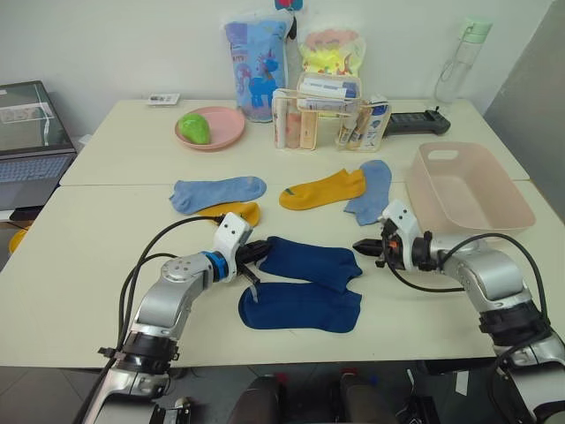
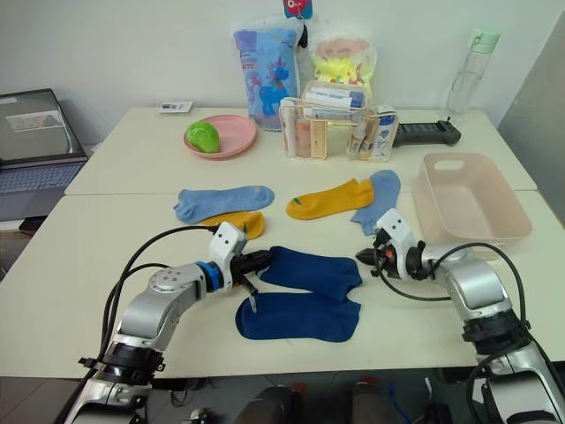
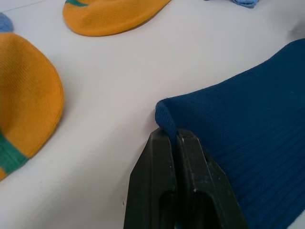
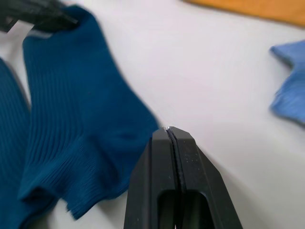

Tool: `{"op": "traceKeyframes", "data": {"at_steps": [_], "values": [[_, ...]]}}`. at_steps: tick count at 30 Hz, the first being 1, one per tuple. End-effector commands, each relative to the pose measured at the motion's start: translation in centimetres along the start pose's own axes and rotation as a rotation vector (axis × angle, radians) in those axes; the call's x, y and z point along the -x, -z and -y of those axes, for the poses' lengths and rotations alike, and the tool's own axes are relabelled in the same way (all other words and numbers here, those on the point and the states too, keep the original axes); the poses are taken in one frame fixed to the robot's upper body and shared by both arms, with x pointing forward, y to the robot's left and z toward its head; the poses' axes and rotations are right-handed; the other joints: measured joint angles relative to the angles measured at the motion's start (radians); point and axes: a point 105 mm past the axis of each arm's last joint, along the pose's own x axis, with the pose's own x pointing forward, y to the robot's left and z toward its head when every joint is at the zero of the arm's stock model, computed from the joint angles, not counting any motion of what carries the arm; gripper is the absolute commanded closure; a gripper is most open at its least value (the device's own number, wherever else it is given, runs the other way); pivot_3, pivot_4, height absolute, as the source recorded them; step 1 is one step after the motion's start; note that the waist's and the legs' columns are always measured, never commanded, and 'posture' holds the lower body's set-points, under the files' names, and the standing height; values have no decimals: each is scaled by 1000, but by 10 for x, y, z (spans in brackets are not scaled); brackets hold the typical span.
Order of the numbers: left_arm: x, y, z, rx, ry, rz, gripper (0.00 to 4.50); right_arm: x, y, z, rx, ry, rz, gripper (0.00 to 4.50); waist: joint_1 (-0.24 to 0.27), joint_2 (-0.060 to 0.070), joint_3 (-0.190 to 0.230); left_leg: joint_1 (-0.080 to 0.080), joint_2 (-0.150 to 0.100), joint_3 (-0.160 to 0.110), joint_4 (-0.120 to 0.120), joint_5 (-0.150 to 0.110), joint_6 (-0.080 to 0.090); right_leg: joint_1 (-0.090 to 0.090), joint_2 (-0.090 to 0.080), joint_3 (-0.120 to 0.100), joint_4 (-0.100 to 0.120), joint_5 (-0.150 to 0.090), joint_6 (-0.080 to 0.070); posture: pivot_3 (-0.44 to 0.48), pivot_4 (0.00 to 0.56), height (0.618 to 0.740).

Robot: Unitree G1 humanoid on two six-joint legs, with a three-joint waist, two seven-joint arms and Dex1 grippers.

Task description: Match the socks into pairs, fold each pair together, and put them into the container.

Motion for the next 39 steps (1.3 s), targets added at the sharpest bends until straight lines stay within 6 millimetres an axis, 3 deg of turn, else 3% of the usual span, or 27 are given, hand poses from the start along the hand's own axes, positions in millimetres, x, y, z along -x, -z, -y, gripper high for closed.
{"op": "traceKeyframes", "data": {"at_steps": [1,3,8,19,22,25,29,34,39], "values": [[8,-11,2,12,-36,47,4485,3,-11,7,39,30,29,4500,0,0,0,0,0,0,0,0,0,0,0,0,0,0,0,0,150,740],[10,-10,7,29,-52,55,4485,4,-10,6,42,19,23,4500,0,0,0,0,0,0,0,0,0,0,0,0,0,0,0,0,150,740],[8,-9,15,52,-67,60,4500,2,-6,1,30,-6,6,2933,0,0,0,0,0,0,0,0,0,0,0,0,0,0,0,0,150,740],[7,-11,16,30,-53,49,4500,-8,10,-14,43,-53,-53,2933,0,0,0,0,0,0,0,0,0,0,0,0,1,0,0,0,150,740],[6,-12,15,25,-48,50,4500,-9,10,-15,43,-55,-48,3563,-1,0,0,0,0,0,0,0,0,0,0,0,1,0,0,0,150,740],[6,-13,16,22,-43,50,4500,-9,10,-14,41,-49,-41,4474,-1,0,0,0,0,0,0,0,0,0,0,0,1,0,0,0,150,740],[6,-12,16,23,-43,50,4500,-7,6,-8,52,-22,-21,4474,-1,0,0,0,0,0,0,0,0,0,0,0,1,0,0,0,150,740],[5,-13,15,37,-62,65,4500,-11,-13,17,207,97,6,4474,-2,0,0,0,0,1,0,0,0,0,0,0,1,0,0,0,150,740],[-3,-15,10,57,-104,93,4500,-18,-14,21,250,101,0,4474,-1,0,0,0,0,1,0,0,0,-1,0,0,1,0,0,0,150,740]]}}
